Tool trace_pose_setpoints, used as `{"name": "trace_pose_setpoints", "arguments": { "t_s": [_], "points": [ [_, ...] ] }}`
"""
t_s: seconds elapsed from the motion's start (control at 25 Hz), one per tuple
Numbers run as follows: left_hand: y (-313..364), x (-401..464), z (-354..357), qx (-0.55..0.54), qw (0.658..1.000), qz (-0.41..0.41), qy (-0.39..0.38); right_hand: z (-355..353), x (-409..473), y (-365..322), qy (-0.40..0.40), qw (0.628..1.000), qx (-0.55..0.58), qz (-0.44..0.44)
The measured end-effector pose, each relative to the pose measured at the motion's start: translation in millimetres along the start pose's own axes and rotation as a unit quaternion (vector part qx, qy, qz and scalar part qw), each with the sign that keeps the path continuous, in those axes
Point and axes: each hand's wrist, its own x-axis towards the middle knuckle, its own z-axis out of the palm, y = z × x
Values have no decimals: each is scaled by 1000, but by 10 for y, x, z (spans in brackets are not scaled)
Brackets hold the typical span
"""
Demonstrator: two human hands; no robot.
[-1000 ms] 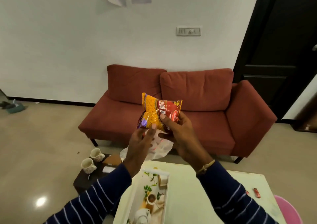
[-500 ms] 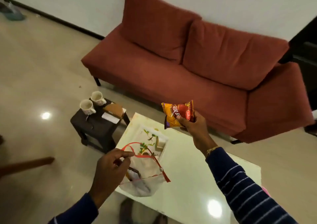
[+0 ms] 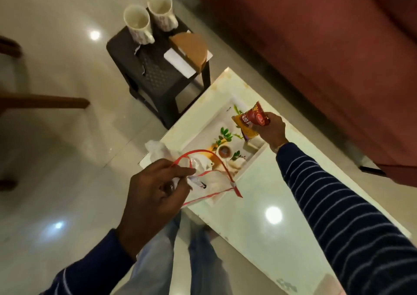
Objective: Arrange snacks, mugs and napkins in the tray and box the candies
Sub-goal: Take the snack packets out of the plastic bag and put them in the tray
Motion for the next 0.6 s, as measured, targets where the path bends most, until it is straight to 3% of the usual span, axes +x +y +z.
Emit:
{"name": "trace_pose_setpoints", "arguments": {
  "t_s": [0.2,0.32,0.48,0.52,0.6],
  "points": [
    [-222,144,268,0,1000,-10,-26,555,602,276,-32,994,-97,-29],
    [-287,198,343,26,998,-17,-48,568,572,220,13,994,-102,-36],
    [-252,221,383,69,993,-10,-93,75,-213,-262,77,988,88,-101],
    [-227,212,383,78,992,-10,-98,-114,-545,-396,38,982,143,-118],
    [-196,186,394,89,991,-2,-102,-425,-1237,-600,-123,950,220,-184]
  ]
}}
